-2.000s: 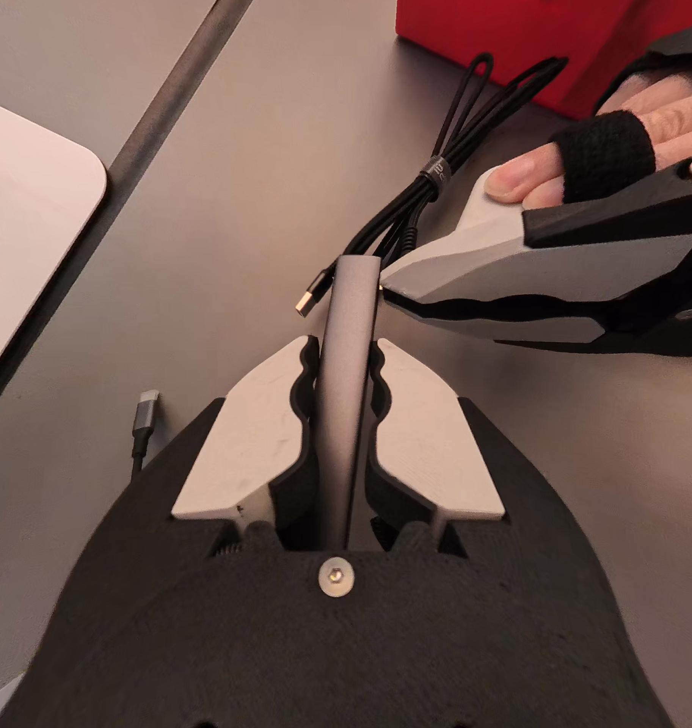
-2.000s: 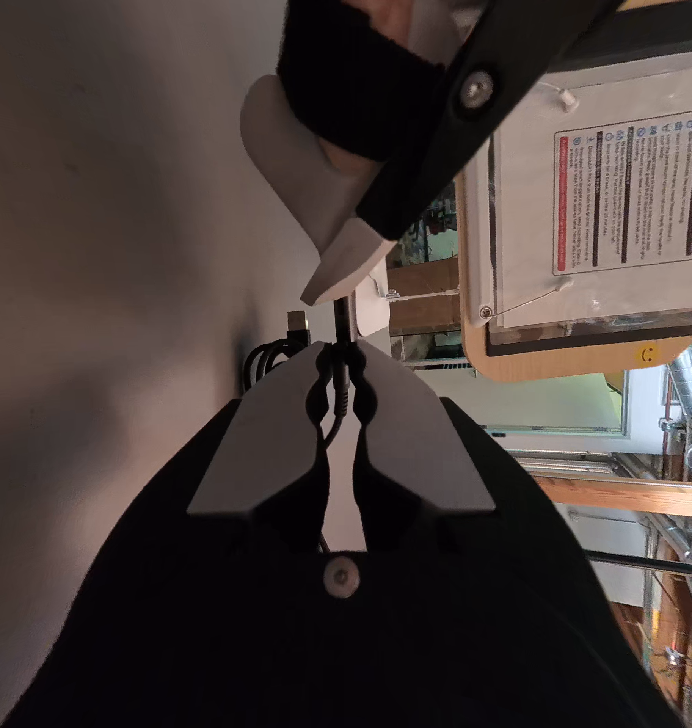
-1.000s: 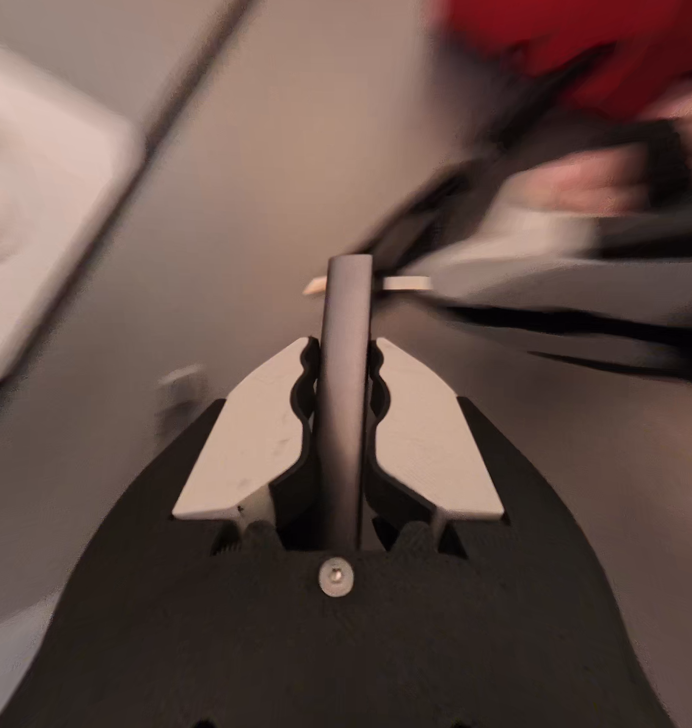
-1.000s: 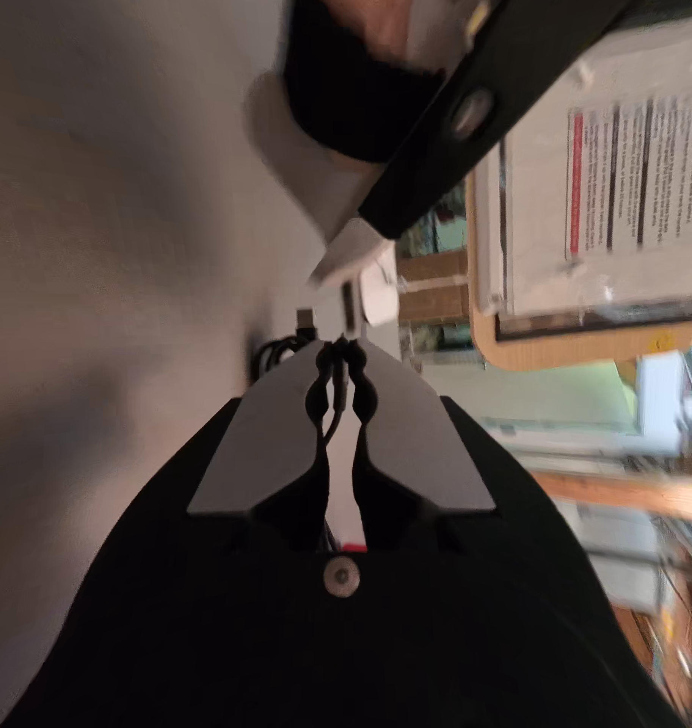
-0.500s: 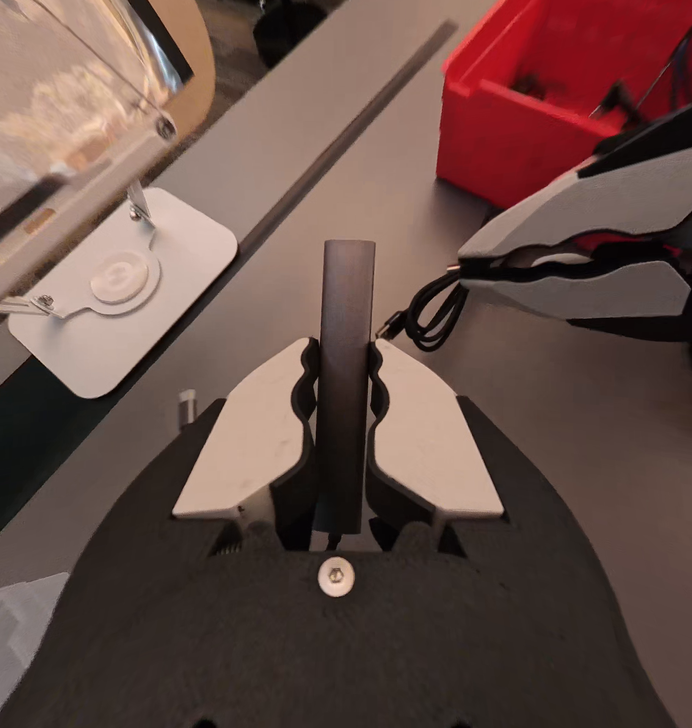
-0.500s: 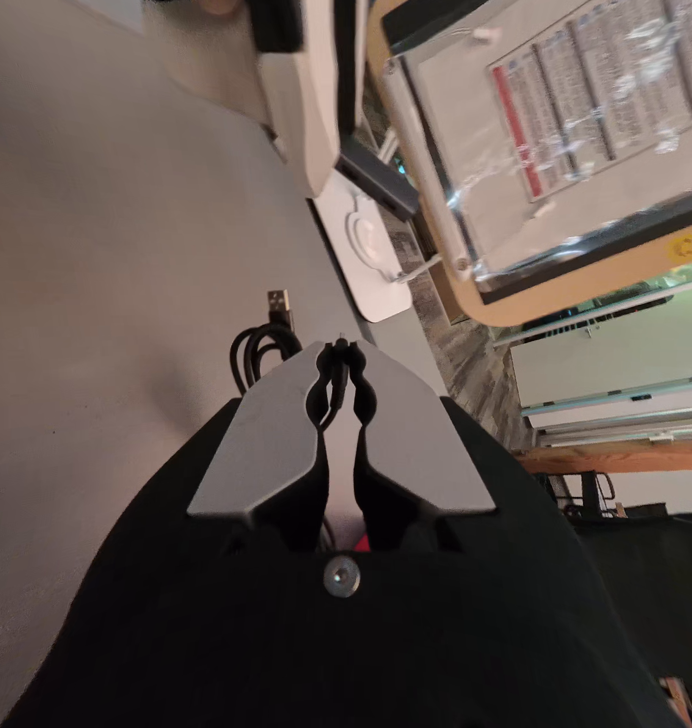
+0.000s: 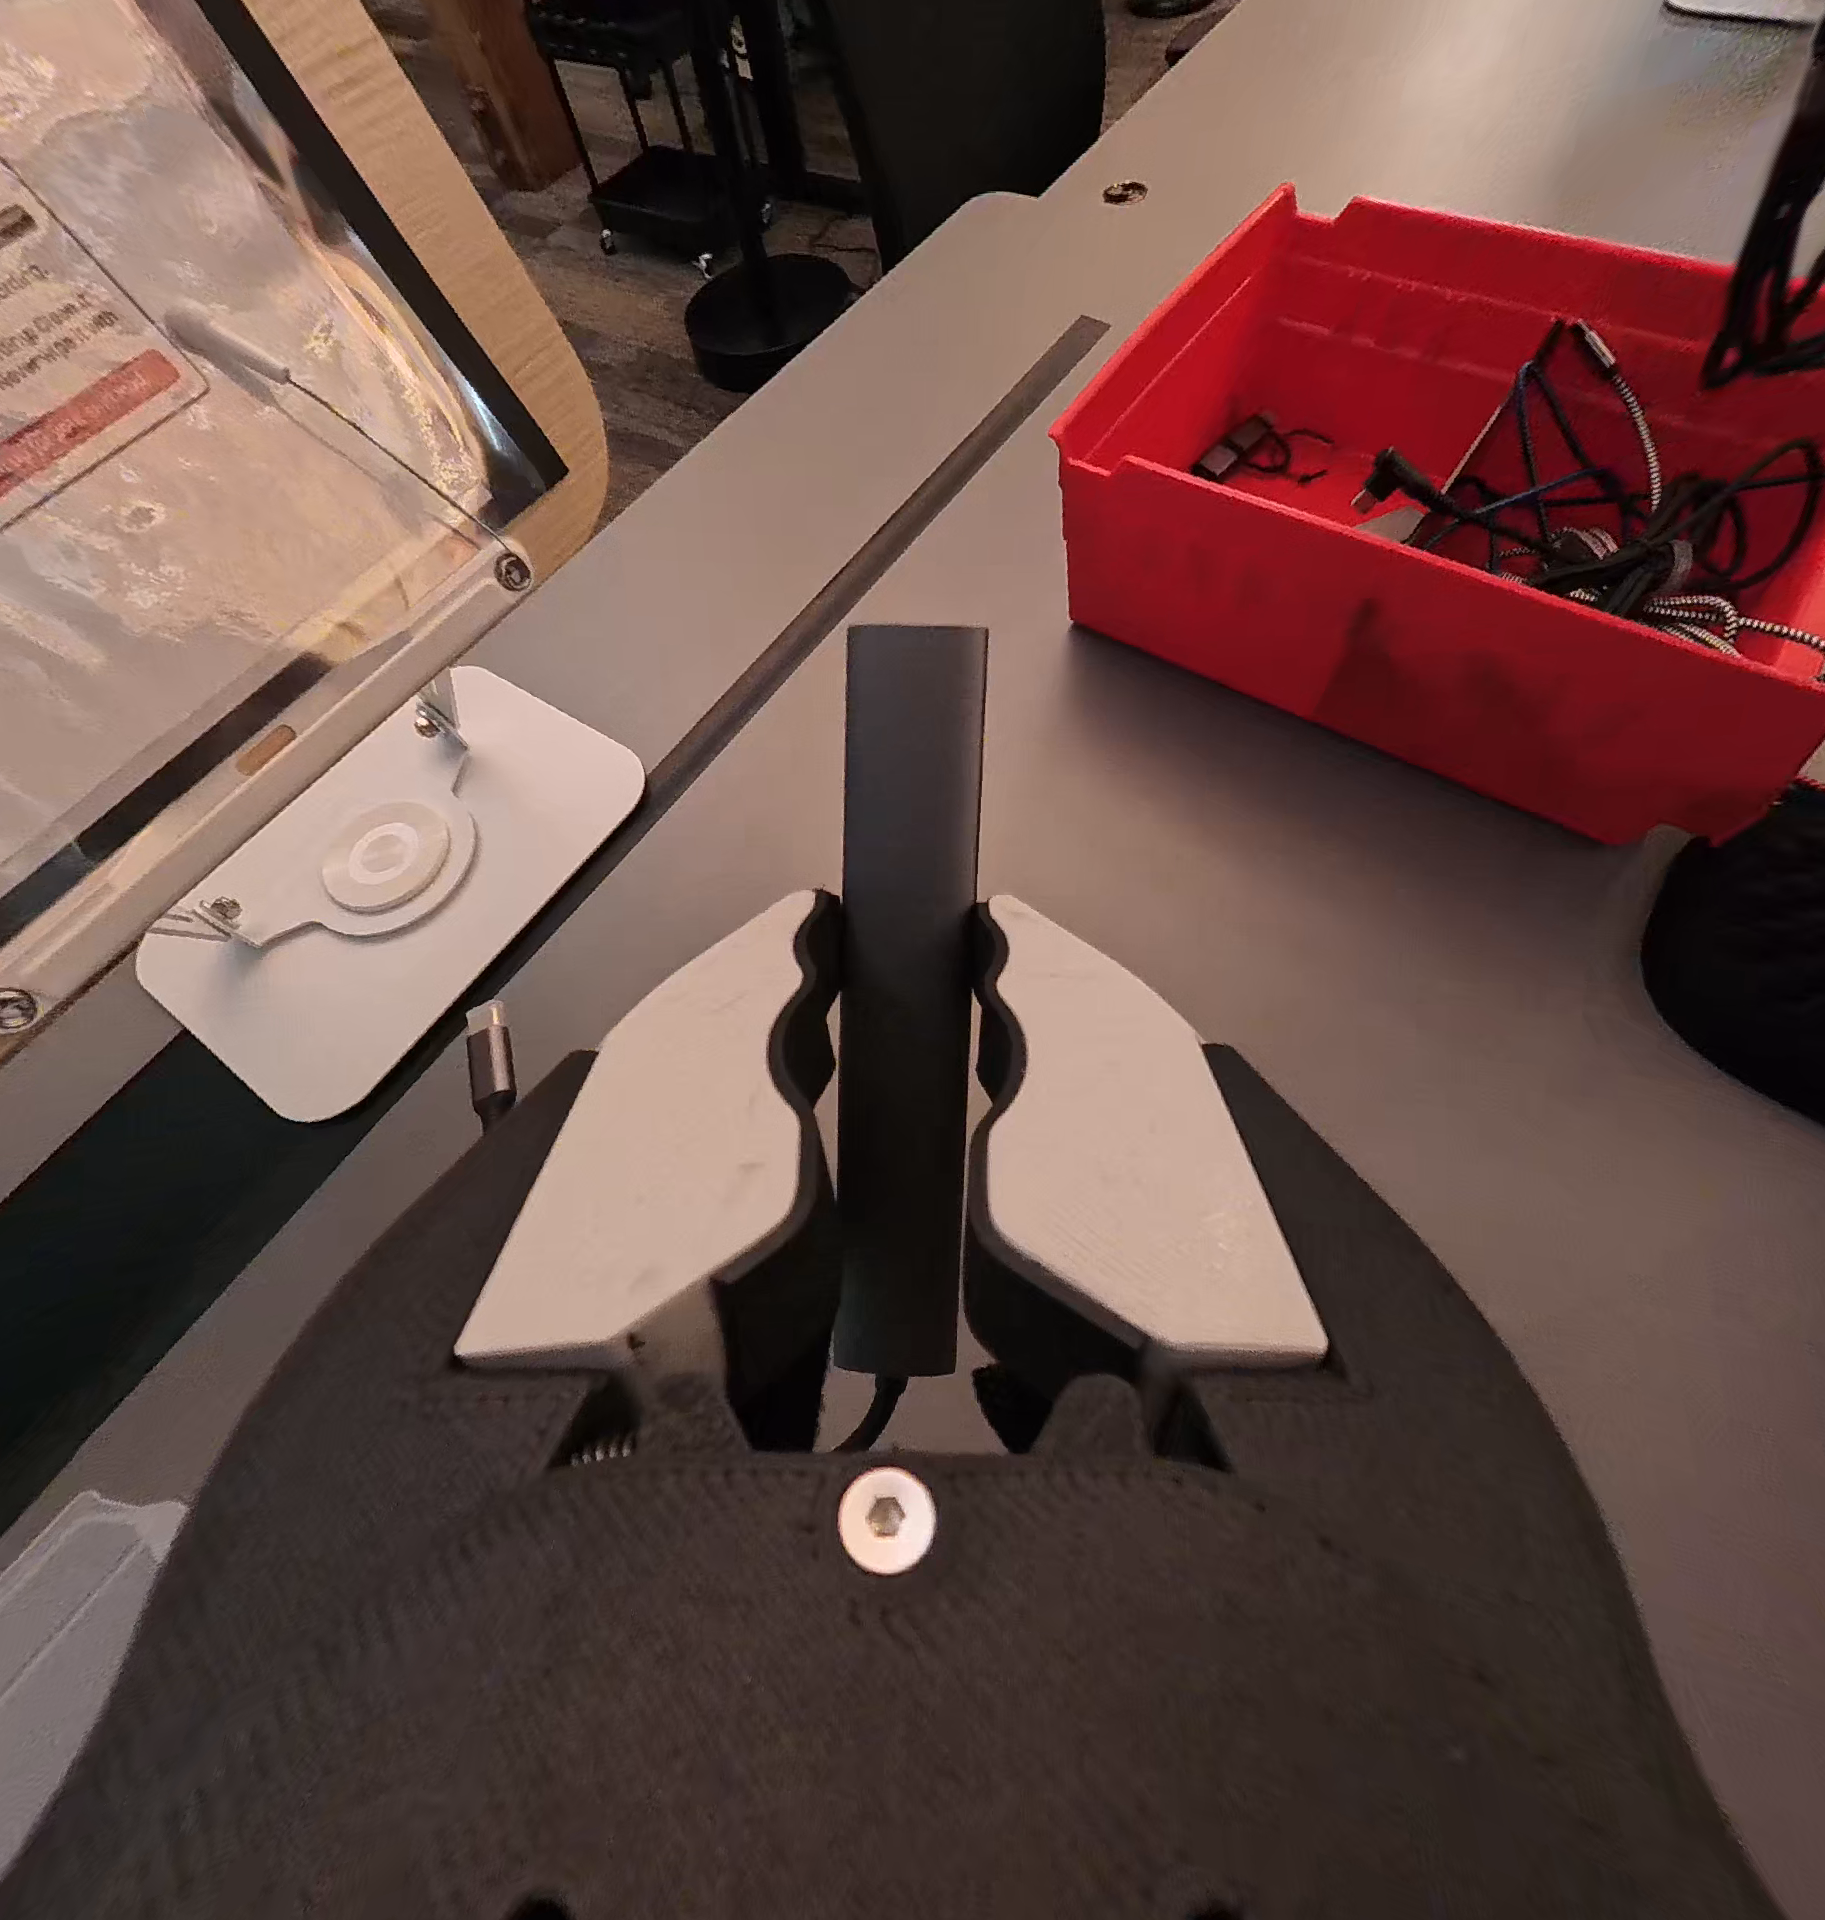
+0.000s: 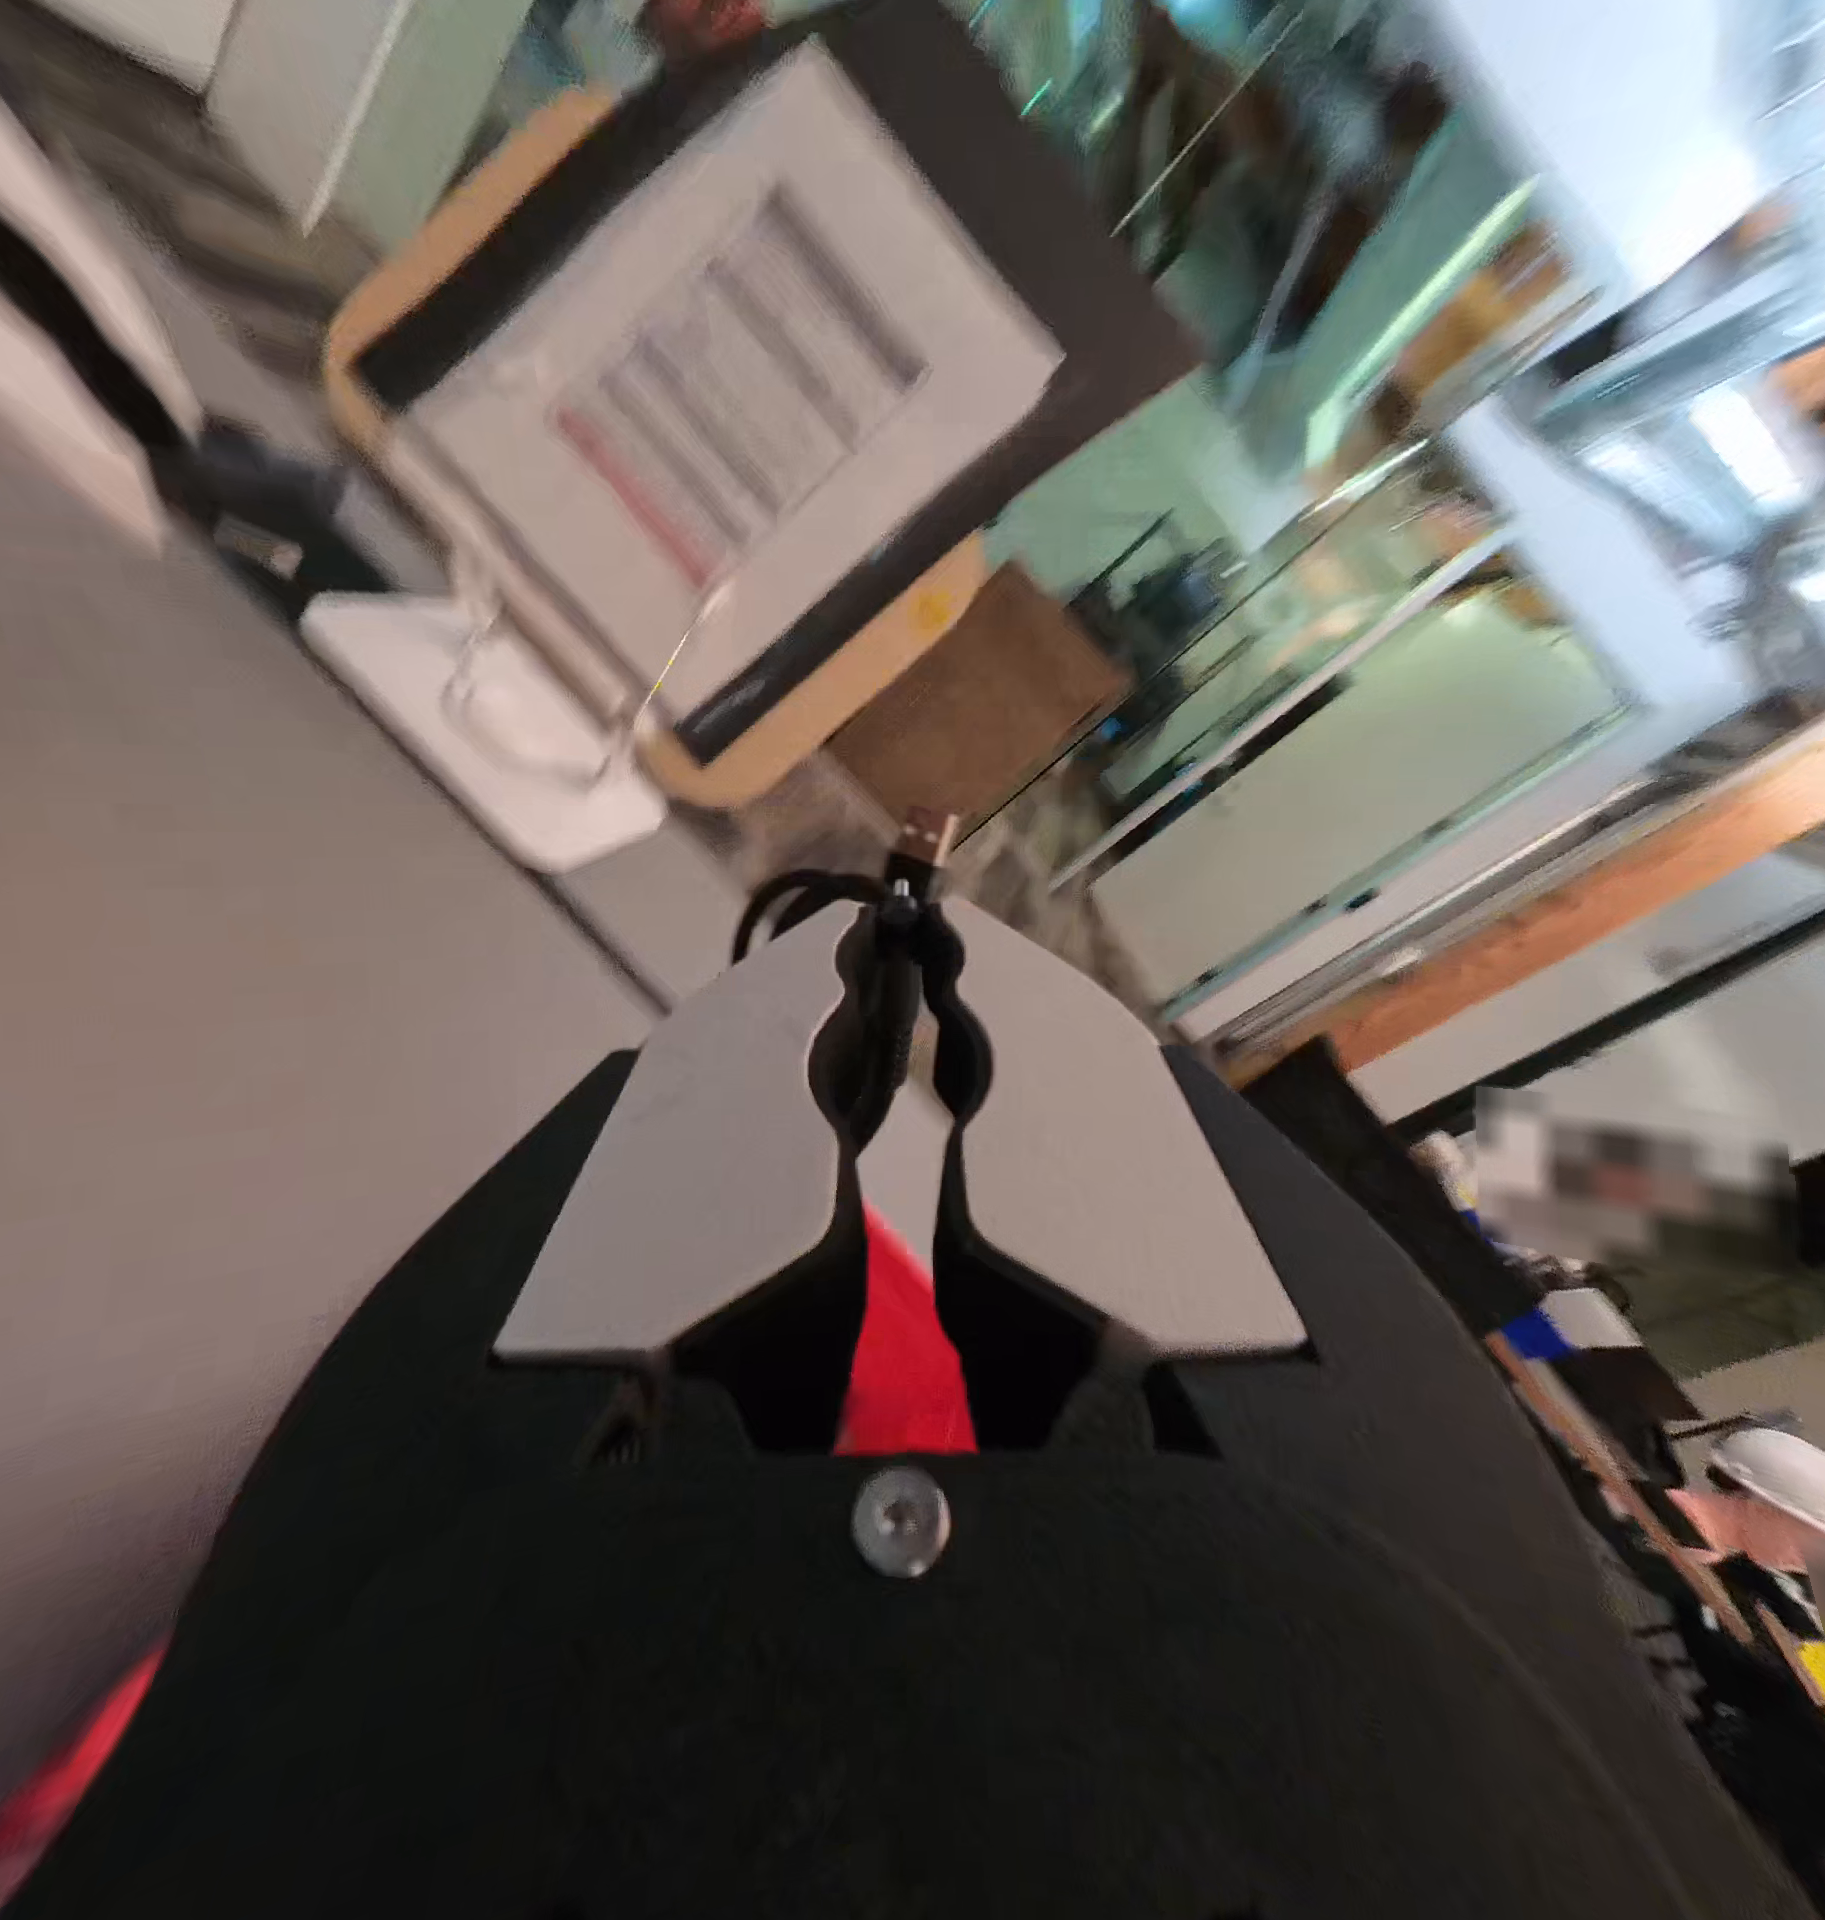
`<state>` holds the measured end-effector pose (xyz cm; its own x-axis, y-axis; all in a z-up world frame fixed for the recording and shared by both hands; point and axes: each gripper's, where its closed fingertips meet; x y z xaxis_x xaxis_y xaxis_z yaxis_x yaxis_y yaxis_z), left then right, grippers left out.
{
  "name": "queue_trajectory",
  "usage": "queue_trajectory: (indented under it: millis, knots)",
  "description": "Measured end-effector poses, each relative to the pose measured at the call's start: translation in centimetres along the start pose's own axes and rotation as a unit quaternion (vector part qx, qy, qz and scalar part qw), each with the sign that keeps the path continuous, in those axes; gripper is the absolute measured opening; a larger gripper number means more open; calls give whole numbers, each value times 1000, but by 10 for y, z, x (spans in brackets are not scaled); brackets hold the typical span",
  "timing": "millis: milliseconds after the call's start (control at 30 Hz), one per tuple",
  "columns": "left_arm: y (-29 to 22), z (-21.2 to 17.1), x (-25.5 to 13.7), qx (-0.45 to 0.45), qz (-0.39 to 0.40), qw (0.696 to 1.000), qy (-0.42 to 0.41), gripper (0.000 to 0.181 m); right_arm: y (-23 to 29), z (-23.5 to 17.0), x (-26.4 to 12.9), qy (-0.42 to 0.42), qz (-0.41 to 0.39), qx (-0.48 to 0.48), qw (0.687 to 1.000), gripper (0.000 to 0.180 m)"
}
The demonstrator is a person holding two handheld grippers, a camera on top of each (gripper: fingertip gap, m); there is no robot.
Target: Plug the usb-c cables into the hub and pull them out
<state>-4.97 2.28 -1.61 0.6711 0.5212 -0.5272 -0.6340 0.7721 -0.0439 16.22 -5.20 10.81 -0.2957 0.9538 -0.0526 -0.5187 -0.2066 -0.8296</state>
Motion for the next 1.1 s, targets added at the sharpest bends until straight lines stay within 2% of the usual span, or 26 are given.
queue_trajectory:
  millis: [100, 200, 333, 433, 500, 600, 667, 733, 800, 867, 933, 1033, 1100]
  knots:
    - [-2, -3, 4, 2, -6, 1000, 8, 24, 21, -57, -6, 58, 85, -47, 994, 9]
    - [-3, -6, 6, 2, -7, 1000, 13, 24, 51, -116, -9, 134, 178, -43, 974, 9]
    - [-3, -9, 8, 0, -12, 1000, 19, 24, 110, -159, -9, 183, 334, 35, 924, 9]
    - [-6, -10, 9, -3, -24, 999, 23, 24, 158, -156, -12, 160, 456, 103, 869, 11]
    - [-11, -11, 11, -5, -36, 999, 24, 24, 175, -159, -13, 175, 497, 130, 840, 12]
    - [-21, -10, 12, -4, -63, 998, 22, 24, 170, -160, -1, 179, 479, 168, 843, 15]
    - [-30, -7, 12, -7, -88, 996, 12, 24, 157, -150, 5, 145, 448, 179, 864, 36]
    - [-42, -1, 9, -14, -124, 992, -6, 24, 134, -131, 16, 101, 394, 170, 898, 49]
    - [-58, 7, 3, -20, -173, 984, -29, 24, 105, -94, 33, 29, 315, 158, 935, 49]
    - [-76, 17, -6, -28, -230, 971, -56, 24, 87, -38, 43, -71, 281, 193, 937, 49]
    - [-92, 25, -17, -41, -289, 953, -78, 24, 81, 20, 47, -174, 289, 270, 902, 49]
    - [-106, 31, -28, -45, -332, 937, -95, 24, 96, 75, 52, -245, 368, 411, 797, 54]
    - [-107, 31, -29, -38, -328, 939, -97, 24, 114, 95, 50, -258, 438, 453, 732, 56]
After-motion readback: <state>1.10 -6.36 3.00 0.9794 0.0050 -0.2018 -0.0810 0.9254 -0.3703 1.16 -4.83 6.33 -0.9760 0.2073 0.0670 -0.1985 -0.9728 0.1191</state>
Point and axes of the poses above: each gripper's, where its closed fingertips meet, x out along the fingers, z out of its top, y = z × x across the jaws, and after that the axes turned 11 degrees about -x, right-handed
